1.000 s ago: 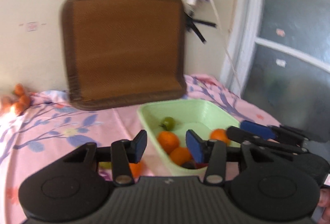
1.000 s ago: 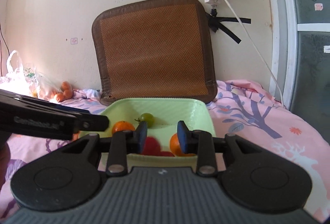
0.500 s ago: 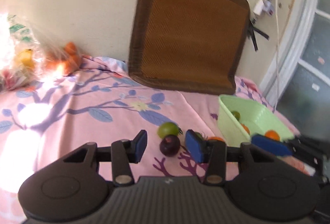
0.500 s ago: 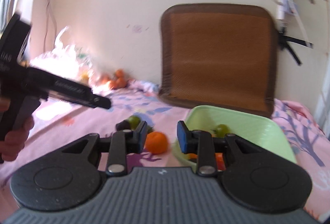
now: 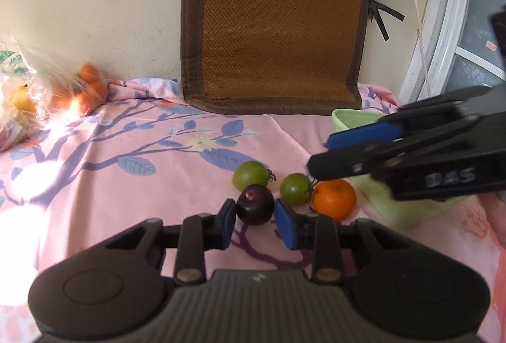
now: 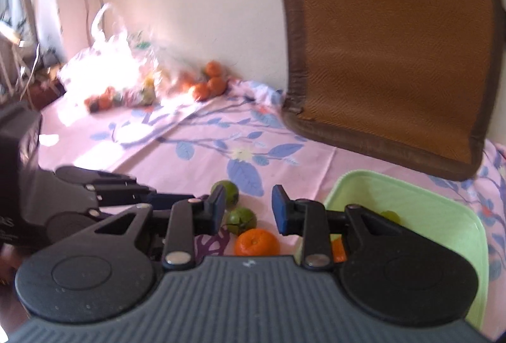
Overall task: Organize fruits
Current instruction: 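Grasp another dark purple tomato with the left tool while the right tool grasps a green tomato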
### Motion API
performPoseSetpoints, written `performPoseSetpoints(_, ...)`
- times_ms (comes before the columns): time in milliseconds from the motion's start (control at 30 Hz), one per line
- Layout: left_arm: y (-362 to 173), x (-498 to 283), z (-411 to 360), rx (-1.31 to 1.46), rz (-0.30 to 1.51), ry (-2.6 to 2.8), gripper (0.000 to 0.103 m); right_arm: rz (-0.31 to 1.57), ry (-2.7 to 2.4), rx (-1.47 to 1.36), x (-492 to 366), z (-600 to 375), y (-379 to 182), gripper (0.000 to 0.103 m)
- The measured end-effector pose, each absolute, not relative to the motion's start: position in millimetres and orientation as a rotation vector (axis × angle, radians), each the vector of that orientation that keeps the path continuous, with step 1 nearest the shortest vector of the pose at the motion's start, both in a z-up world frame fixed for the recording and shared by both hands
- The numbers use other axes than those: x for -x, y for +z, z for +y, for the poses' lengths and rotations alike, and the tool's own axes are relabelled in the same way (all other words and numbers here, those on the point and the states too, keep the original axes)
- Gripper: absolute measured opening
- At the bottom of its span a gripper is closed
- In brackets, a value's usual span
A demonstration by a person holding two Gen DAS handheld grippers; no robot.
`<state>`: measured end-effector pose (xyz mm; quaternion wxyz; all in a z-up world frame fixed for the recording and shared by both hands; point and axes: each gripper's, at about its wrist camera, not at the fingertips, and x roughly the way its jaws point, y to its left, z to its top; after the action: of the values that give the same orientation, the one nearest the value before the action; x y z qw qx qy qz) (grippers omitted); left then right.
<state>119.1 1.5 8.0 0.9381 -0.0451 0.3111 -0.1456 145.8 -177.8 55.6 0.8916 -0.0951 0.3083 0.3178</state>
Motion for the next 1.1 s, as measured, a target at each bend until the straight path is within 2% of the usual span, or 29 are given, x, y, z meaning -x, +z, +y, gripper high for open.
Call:
performPoseSetpoints(333, 7, -70, 24, 0.169, 0.635, -0.287, 0.028, 0.779, 0.699, 0.542, -169, -132, 19, 0.035)
performPoseSetpoints(400, 8, -65, 25, 0.179, 0.636, -0.287, 0.028, 0.759, 0.700, 0.556, -170, -132, 17, 0.031)
performPoseSetpoints(667, 18, -40, 1, 0.167, 0.617, -0.391, 0.028, 0.605, 0.719, 0.350, -110, -162, 41, 0.030)
performPoseSetpoints(867, 16, -33, -51, 0.100, 0.635, -0.525, 0.028, 0.552, 0.591, 0.225, -44, -222, 22, 0.030)
performPoseSetpoints(1100, 12, -34, -111, 0.013, 0.642, -0.613, 0.028, 0.554, 0.346, 0.053, -18, -295, 1, 0.030)
